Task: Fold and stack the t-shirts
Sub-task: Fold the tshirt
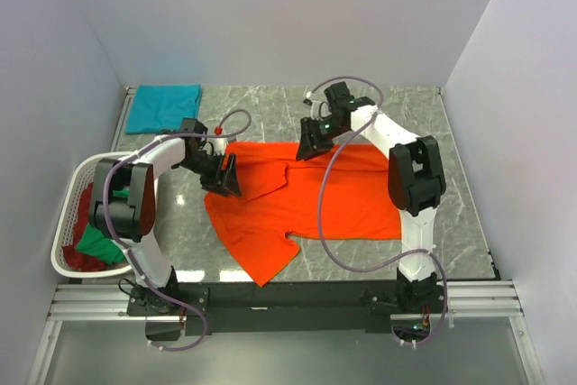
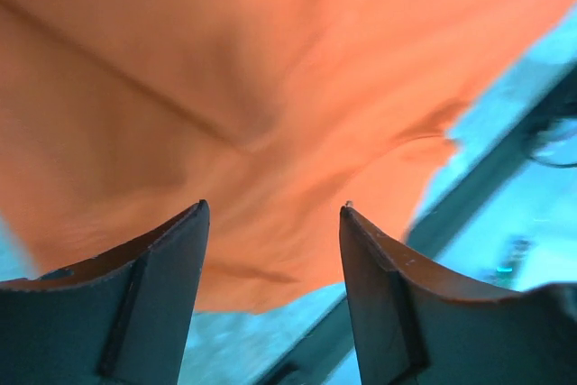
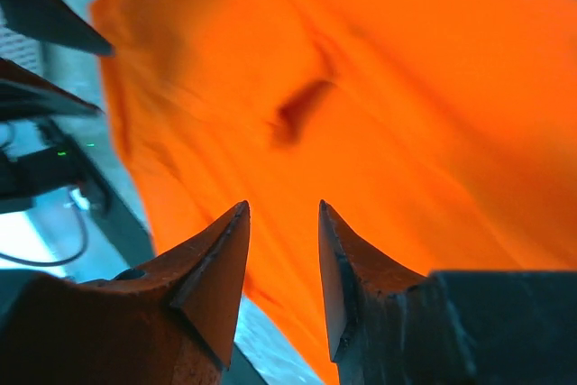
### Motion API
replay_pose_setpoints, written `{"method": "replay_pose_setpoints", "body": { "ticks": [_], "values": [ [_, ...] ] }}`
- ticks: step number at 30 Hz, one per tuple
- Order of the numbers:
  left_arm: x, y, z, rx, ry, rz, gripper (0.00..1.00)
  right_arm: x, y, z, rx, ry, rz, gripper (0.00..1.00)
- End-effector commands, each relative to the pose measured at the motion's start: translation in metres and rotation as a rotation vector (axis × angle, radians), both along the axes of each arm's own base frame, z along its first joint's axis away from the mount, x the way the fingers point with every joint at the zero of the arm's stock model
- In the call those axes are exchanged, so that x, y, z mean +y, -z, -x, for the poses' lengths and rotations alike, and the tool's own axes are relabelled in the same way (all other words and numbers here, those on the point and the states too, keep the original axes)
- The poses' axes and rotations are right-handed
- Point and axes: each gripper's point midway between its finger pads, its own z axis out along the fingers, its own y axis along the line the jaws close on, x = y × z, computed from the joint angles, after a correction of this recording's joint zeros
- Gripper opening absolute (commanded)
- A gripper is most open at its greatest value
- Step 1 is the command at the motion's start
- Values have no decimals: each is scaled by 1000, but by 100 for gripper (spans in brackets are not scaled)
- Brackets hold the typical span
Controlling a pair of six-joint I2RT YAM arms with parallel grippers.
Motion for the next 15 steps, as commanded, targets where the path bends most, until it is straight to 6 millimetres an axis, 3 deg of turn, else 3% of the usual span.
{"method": "replay_pose_setpoints", "body": {
  "ticks": [1,9,15],
  "values": [
    [-35,-33,7,24,-41,201,65,35,-4,2,12,8,-86,44],
    [-30,-9,7,67,-136,160,60,42,35,11,102,9,-12,46],
    [-30,8,6,126,-184,153,60,45,46,16,130,16,2,53]
  ]
}}
